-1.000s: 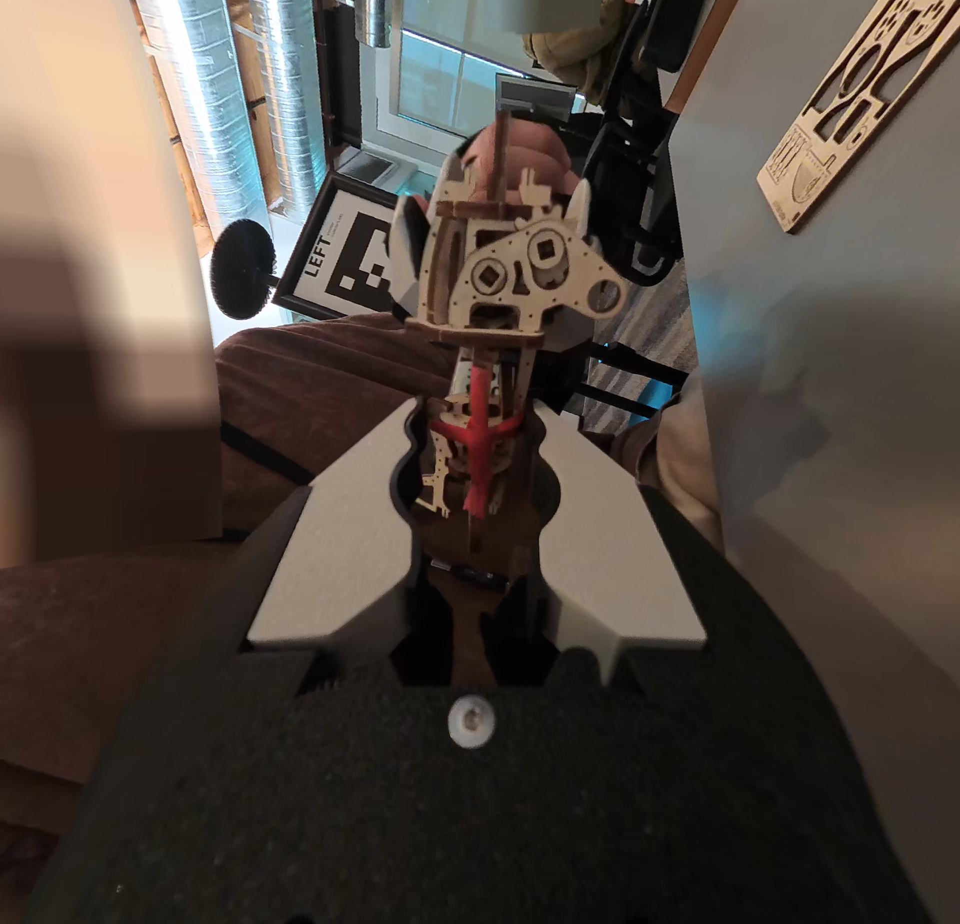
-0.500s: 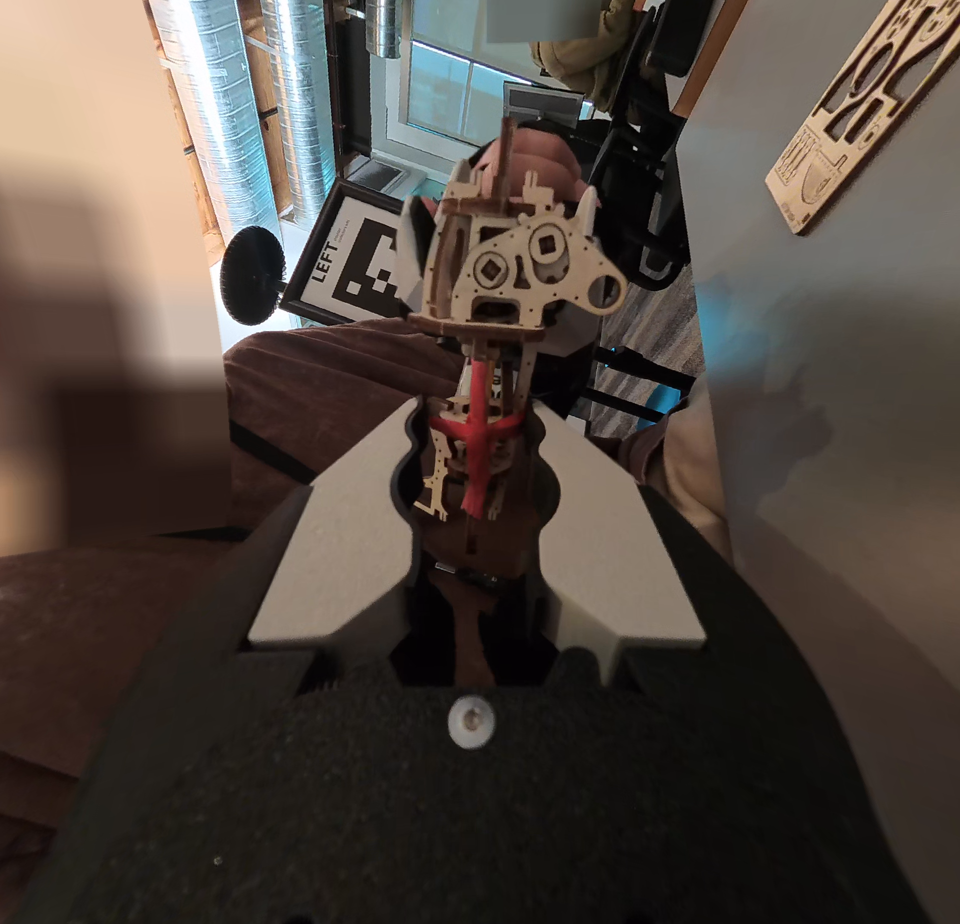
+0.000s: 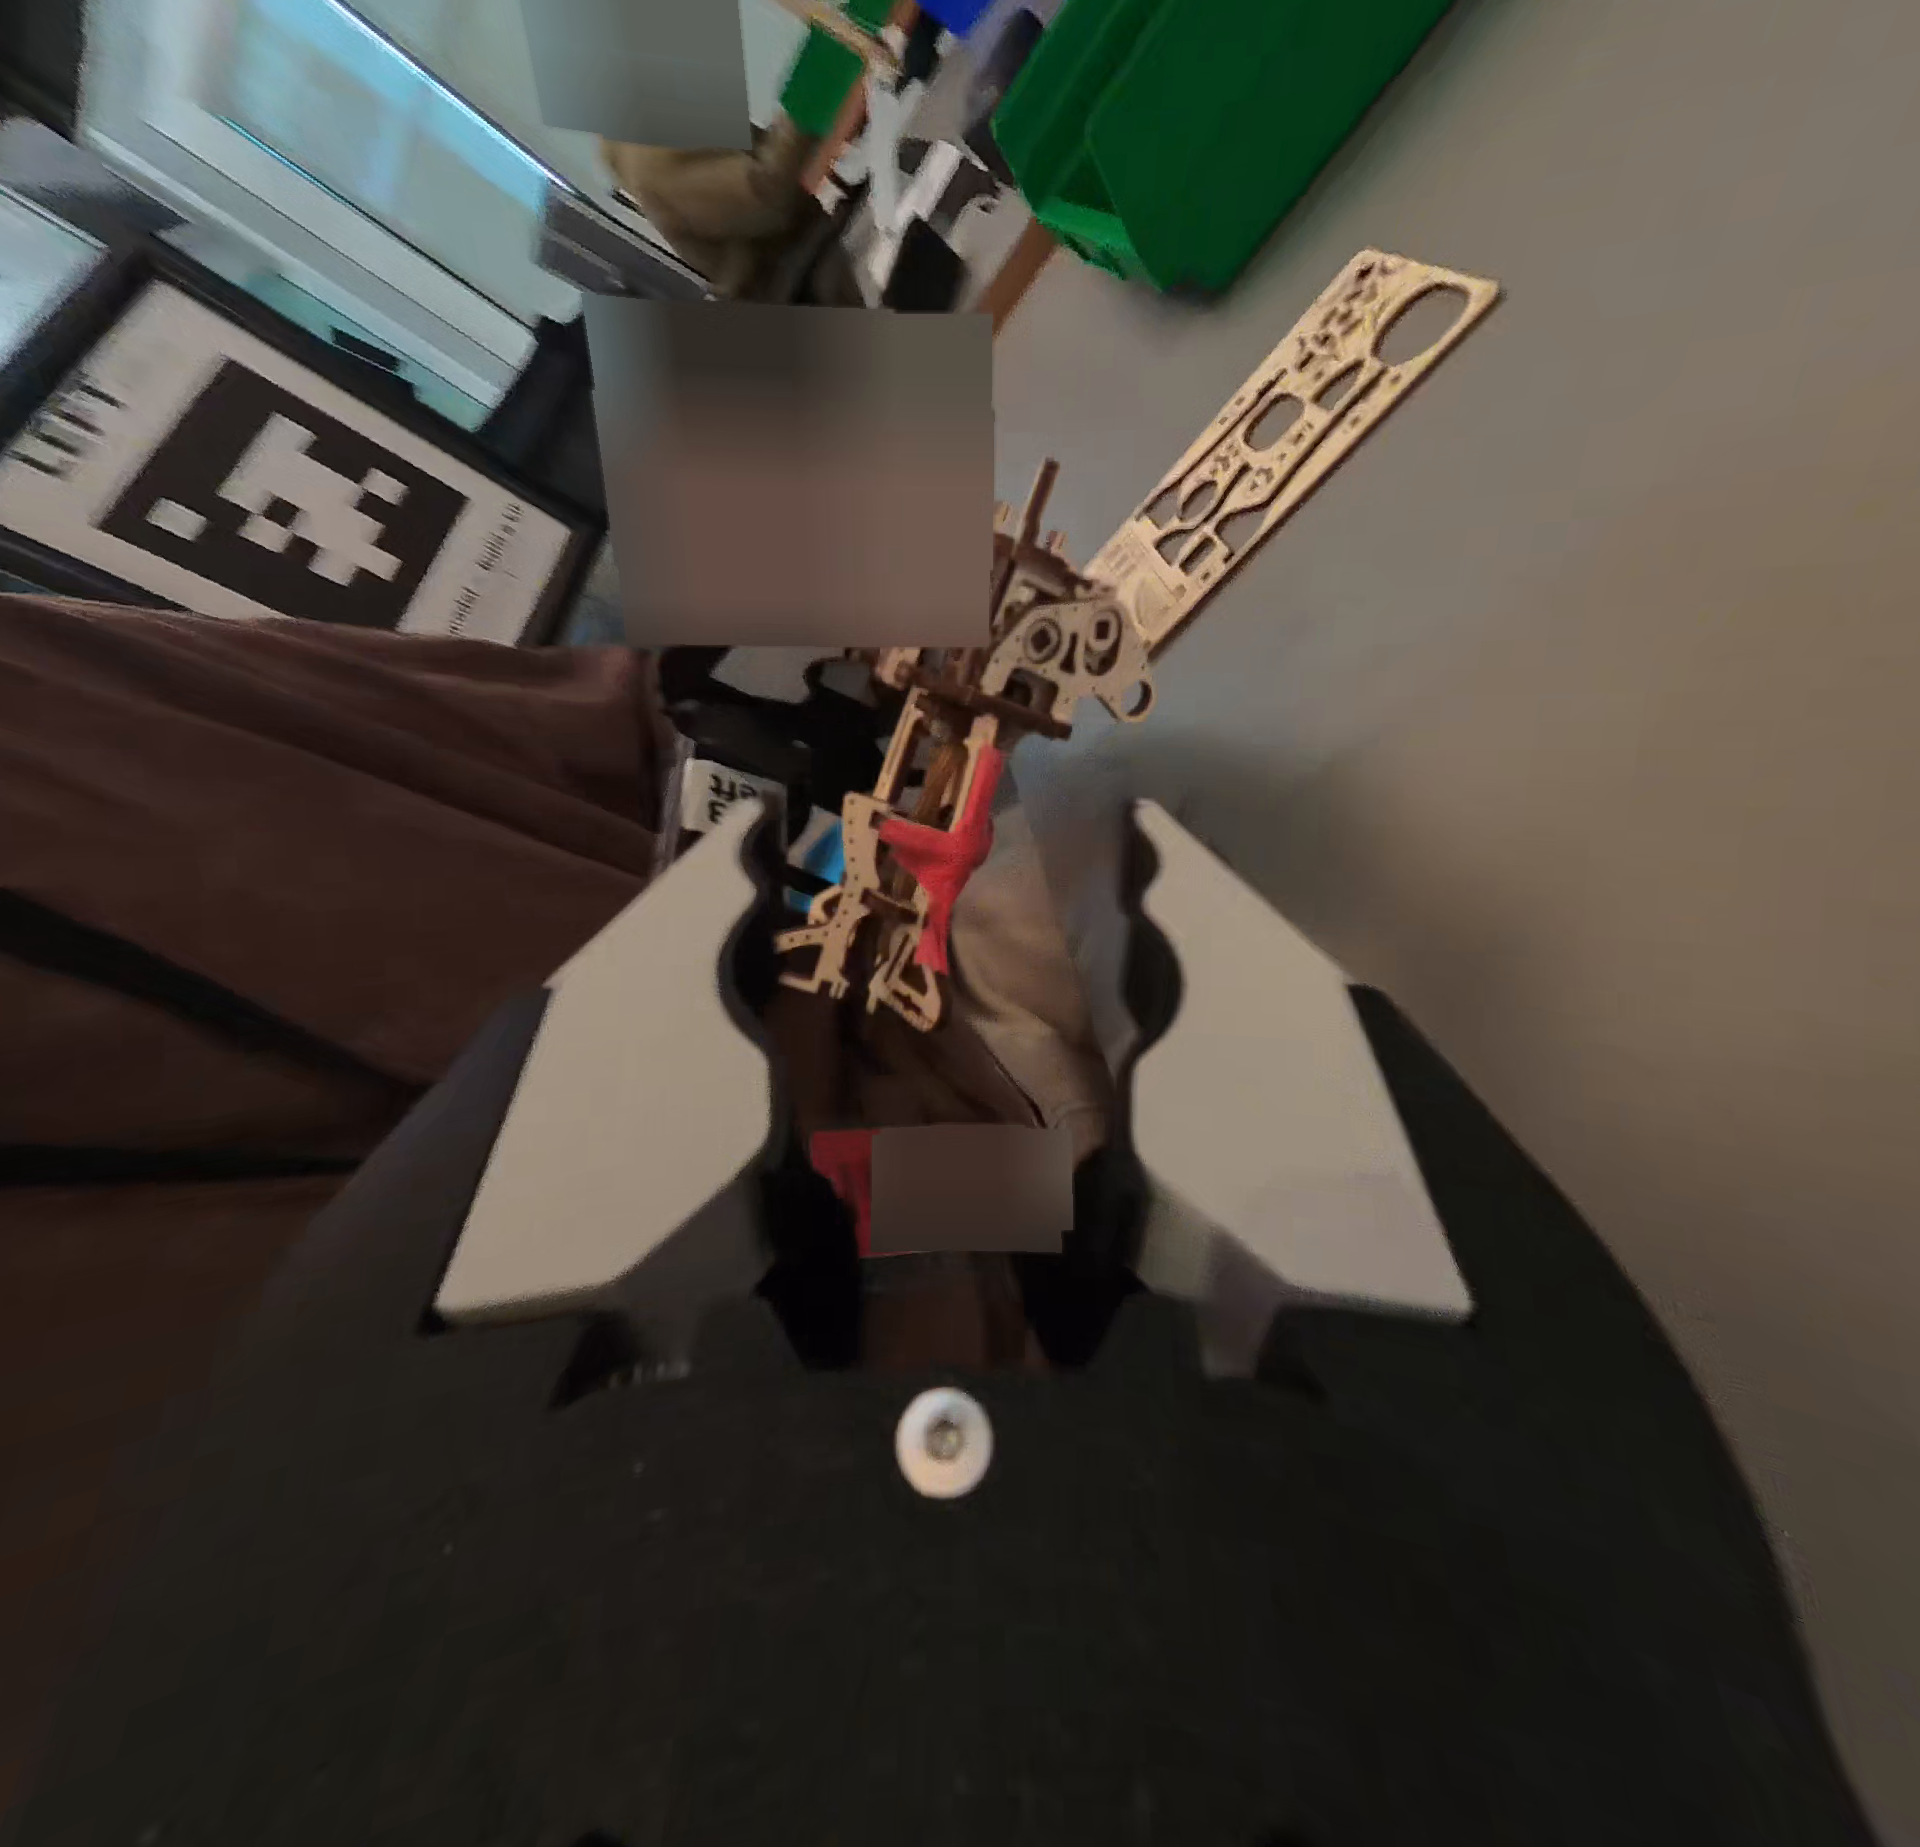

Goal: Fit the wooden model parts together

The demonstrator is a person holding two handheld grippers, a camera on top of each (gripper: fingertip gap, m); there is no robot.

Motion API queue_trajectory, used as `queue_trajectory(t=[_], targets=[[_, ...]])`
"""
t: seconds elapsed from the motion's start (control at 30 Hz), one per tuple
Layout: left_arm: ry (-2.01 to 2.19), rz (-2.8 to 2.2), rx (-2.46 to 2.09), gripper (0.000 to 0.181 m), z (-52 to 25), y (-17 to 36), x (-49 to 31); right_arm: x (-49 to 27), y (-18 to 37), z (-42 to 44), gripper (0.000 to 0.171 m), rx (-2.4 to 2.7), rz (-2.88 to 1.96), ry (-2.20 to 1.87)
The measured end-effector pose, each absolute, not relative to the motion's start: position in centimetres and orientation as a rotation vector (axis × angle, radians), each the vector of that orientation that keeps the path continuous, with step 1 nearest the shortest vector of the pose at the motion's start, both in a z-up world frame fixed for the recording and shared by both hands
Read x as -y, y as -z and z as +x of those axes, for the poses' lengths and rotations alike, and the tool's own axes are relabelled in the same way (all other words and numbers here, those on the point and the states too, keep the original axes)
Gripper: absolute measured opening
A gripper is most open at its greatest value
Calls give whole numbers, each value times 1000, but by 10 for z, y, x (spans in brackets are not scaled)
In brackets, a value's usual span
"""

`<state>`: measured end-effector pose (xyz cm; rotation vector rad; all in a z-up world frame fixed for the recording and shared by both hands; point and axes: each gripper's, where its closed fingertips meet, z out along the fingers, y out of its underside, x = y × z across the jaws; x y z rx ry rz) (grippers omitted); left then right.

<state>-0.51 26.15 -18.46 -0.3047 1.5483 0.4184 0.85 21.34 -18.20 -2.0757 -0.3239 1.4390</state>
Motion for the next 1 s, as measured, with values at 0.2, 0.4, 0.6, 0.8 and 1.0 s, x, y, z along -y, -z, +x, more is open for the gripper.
queue_trajectory(t=[0.2,0.4,0.6,0.8,1.0], targets=[[-461,-303,-1578,43,0,186,-264,-208,199,-4,67,273,-2169,-1363],[-492,-333,-1634,42,-1,199,-272,-202,179,0,19,403,-2201,-891],[-488,-331,-1631,42,3,199,-272,-201,195,-6,13,458,-2312,-661],[-484,-328,-1620,42,4,197,-273,-205,197,-6,4,447,-2316,-685],[-484,-317,-1614,42,3,196,-270,-202,198,-7,3,359,-2347,-838]])
